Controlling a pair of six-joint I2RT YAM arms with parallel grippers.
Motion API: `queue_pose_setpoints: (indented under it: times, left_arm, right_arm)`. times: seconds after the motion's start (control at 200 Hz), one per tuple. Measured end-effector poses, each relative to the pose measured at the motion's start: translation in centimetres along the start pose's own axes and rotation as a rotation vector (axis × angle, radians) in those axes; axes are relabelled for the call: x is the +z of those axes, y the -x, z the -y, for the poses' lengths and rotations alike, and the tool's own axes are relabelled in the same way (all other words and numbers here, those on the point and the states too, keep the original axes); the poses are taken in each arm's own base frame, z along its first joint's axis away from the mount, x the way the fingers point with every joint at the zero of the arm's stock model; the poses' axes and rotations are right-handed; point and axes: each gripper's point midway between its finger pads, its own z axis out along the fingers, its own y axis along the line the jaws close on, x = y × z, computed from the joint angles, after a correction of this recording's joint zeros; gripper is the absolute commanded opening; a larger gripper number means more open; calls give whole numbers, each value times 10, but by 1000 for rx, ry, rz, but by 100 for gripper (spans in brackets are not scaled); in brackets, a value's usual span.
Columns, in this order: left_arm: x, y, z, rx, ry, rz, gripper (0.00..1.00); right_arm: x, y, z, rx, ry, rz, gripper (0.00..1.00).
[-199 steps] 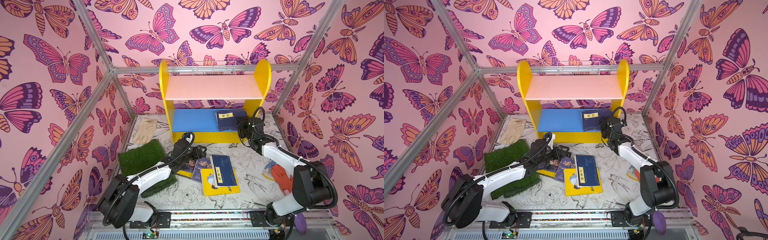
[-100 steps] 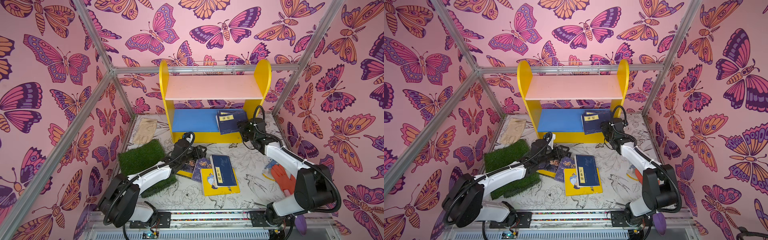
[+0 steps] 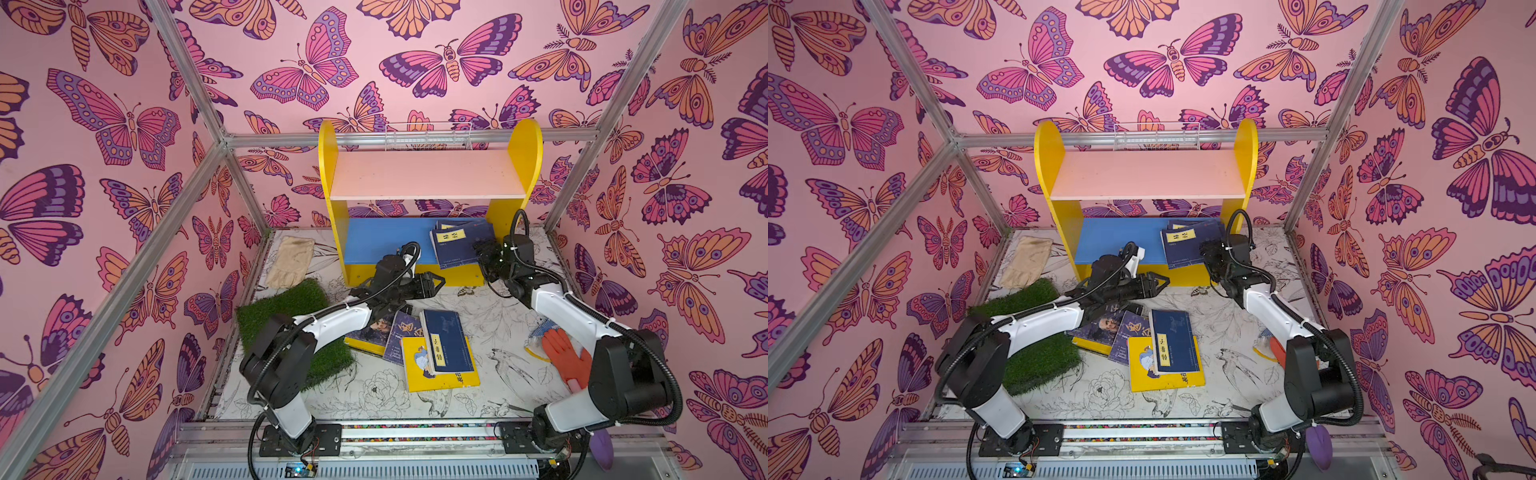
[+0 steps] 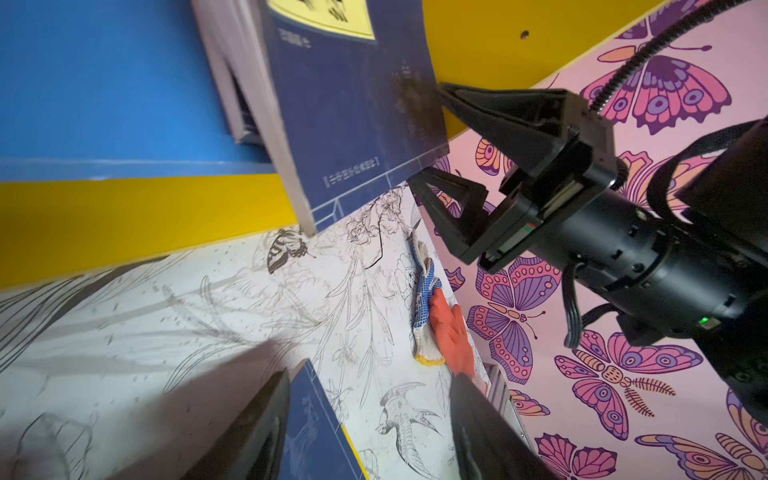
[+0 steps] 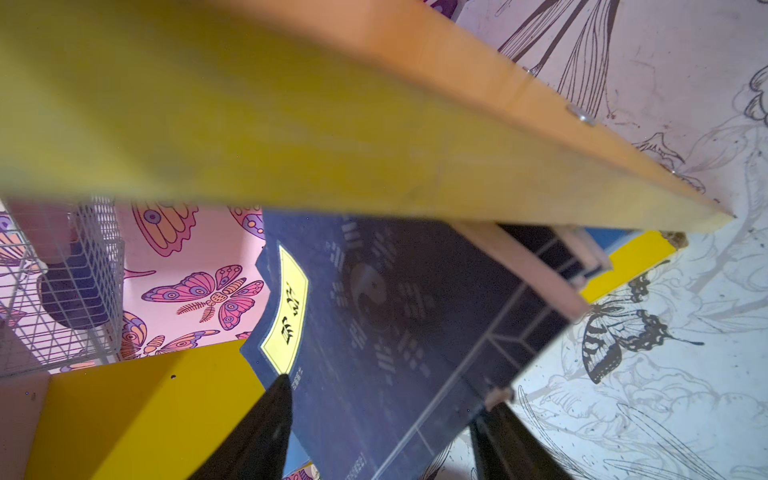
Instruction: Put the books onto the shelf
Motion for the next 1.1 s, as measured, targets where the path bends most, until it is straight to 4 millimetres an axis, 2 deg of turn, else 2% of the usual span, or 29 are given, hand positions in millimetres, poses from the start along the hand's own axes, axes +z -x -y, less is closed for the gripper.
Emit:
queue_pose_setpoints:
  times: [0.1,0.236,0.431,0.556,0.676,0.817,1.102]
  left_arm:
    - [20,-1,-6,-12,7,-14,51]
    - [36,1,-20,-34,42,-13,43]
    - [49,22,-20,-15,63,37,28]
    - [55,30,-24,-7,86,56,24]
    - [61,35,-29,-5,107,63,11]
    - [66,40,-32,6,127,71,5]
    - [62,62,-28,23,139,108,5]
  right_arm:
    - [0,0,-1,1,5,-5,65]
    - [-1,1,-3,2,14,-10,65]
    - [-5,0,-7,-1,40,-22,65]
    - [-9,-1,-12,-6,63,-32,65]
    - [-11,-1,-14,-12,79,-42,65]
    - [-14,-4,-14,-17,95,-61,65]
    - [-14,-9,-8,-17,107,-98,65]
